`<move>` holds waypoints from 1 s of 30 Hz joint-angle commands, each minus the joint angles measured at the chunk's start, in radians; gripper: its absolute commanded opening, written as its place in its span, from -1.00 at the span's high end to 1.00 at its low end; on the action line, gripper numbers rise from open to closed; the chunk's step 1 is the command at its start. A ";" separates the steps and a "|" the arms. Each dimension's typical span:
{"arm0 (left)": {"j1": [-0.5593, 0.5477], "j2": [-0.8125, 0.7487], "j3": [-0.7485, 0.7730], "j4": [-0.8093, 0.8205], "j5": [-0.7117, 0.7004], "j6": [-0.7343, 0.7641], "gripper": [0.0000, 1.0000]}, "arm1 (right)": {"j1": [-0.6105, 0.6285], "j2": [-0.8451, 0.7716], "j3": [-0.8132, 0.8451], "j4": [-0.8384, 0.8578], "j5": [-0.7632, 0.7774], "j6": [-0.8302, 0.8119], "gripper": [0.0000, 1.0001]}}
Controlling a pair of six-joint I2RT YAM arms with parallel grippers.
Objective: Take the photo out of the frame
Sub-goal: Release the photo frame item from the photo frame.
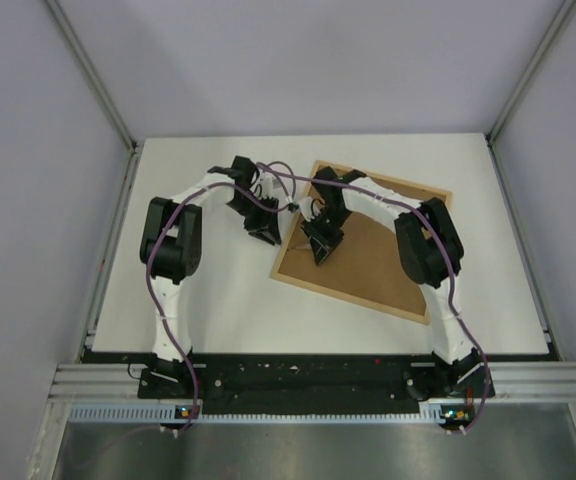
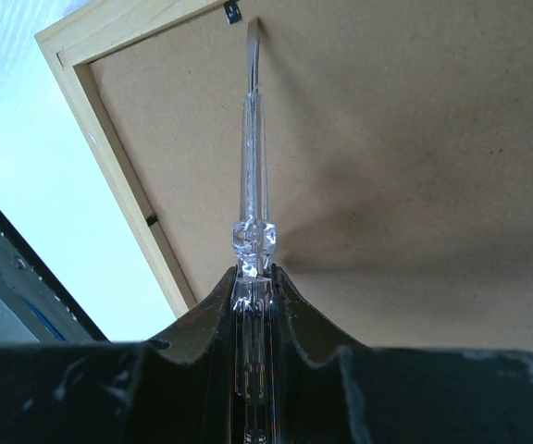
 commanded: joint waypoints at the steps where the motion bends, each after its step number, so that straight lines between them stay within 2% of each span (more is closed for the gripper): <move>1: -0.010 -0.002 -0.015 0.001 0.043 -0.008 0.32 | 0.032 0.007 0.043 0.016 -0.001 0.010 1.00; 12: -0.027 0.003 -0.029 0.010 0.023 -0.017 0.32 | 0.042 -0.028 0.006 0.014 0.051 -0.002 1.00; 24: -0.039 0.015 -0.029 0.010 -0.012 -0.023 0.31 | 0.042 -0.099 -0.046 0.008 0.042 -0.013 1.00; 30: -0.045 0.018 -0.024 0.009 -0.012 -0.025 0.31 | 0.045 -0.062 -0.031 0.008 0.019 -0.013 1.00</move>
